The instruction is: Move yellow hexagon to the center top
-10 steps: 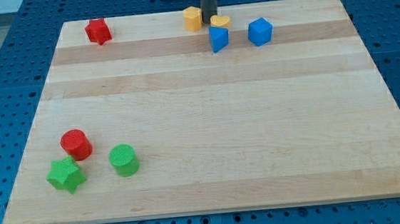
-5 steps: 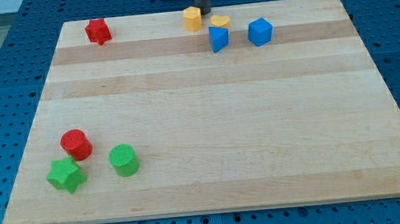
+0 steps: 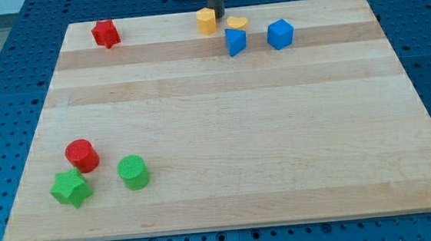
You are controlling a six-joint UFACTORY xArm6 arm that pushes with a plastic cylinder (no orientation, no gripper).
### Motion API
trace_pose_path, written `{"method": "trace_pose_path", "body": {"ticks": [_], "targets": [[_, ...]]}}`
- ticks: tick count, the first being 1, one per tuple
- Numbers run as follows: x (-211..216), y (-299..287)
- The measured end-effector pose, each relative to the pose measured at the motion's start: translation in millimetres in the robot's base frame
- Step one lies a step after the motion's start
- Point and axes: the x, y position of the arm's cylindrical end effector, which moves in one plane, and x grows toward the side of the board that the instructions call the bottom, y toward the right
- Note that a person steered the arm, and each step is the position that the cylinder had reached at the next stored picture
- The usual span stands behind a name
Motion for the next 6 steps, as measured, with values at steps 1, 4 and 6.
{"method": "trace_pose_path", "body": {"ticks": [1, 4, 6], "targets": [[4.1, -0.8], [11.3, -0.9], [11.9, -0.9]]}}
